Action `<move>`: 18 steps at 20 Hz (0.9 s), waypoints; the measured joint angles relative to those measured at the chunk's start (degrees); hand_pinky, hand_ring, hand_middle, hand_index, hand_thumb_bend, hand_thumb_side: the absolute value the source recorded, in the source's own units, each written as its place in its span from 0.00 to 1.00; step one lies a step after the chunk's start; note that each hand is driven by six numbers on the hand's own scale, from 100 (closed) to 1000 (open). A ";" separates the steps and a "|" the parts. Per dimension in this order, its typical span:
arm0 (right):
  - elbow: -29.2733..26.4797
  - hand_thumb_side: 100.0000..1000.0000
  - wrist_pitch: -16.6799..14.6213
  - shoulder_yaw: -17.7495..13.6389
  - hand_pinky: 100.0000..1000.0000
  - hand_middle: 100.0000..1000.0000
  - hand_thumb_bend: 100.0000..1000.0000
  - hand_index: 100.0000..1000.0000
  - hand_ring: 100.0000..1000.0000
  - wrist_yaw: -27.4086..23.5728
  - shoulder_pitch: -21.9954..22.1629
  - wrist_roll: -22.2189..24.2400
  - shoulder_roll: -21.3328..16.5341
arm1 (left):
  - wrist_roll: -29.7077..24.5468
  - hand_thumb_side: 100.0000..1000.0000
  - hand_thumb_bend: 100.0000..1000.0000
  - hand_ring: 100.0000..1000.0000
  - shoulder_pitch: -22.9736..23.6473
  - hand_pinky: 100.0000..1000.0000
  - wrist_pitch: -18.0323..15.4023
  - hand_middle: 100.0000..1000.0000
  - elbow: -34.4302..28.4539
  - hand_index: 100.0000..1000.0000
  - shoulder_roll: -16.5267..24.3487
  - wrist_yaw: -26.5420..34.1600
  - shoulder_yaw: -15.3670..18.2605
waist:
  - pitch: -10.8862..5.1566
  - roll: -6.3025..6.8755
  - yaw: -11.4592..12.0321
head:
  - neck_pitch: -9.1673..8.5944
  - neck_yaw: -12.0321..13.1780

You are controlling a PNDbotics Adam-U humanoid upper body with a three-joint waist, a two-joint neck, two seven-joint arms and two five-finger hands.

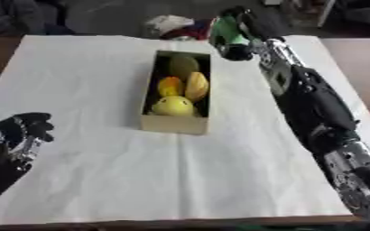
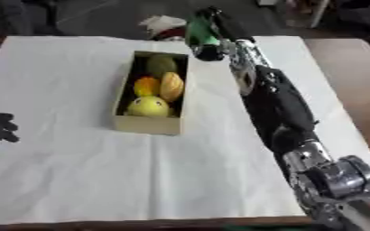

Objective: Pick up objects on the table and place them in the box.

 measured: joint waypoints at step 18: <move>-2.96 0.25 -13.44 11.28 0.71 0.82 0.00 0.91 0.63 -2.73 2.09 19.45 2.98 | 0.00 0.64 0.00 0.54 0.01 0.76 0.00 0.56 0.31 0.74 0.00 0.00 0.00 | -0.39 -0.25 -0.21 | 0.01 -0.02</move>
